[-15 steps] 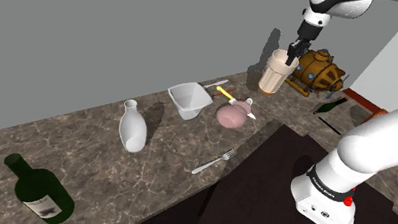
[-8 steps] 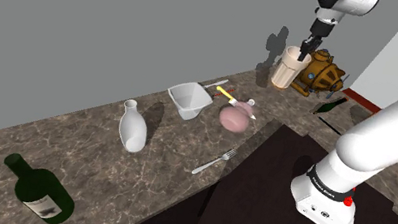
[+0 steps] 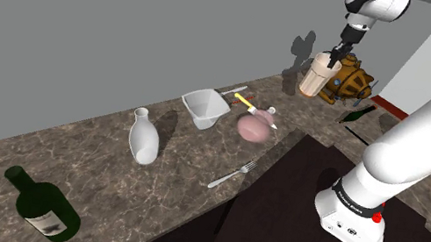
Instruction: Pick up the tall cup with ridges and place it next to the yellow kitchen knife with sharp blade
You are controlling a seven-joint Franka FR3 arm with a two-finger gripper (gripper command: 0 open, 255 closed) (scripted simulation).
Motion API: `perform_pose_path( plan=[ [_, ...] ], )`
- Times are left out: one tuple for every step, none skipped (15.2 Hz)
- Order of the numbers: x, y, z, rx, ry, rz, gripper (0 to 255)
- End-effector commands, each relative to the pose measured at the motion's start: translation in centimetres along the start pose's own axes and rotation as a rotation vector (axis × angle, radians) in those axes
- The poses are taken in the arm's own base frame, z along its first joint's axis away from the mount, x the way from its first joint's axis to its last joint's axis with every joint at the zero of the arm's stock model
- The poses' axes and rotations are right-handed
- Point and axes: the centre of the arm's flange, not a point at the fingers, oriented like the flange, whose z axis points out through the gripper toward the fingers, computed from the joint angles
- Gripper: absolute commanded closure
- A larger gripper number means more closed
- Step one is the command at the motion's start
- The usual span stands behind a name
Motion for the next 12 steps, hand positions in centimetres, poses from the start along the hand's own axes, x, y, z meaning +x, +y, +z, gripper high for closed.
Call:
perform_pose_path(
  plan=[
    [0.0,0.2,1.0,-0.001,0.001,0.0,255],
    [0.0,0.2,1.5,-0.001,0.001,0.0,255],
    [0.0,0.3,2.0,-0.001,0.001,0.0,255],
    [0.0,0.3,2.6,-0.001,0.001,0.0,255],
    [0.0,0.4,3.1,-0.001,0.001,0.0,255],
    [0.0,0.4,3.6,-0.001,0.001,0.0,255],
    [0.0,0.5,4.2,-0.001,0.001,0.0,255],
    [-0.1,0.5,4.7,-0.001,0.001,0.0,255],
    [-0.1,0.5,5.2,-0.001,0.001,0.0,255],
    [-0.1,0.6,5.7,-0.001,0.001,0.0,255],
    [-0.1,0.6,6.3,-0.001,0.001,0.0,255],
    [-0.1,0.7,6.8,-0.001,0.001,0.0,255]
  ],
)
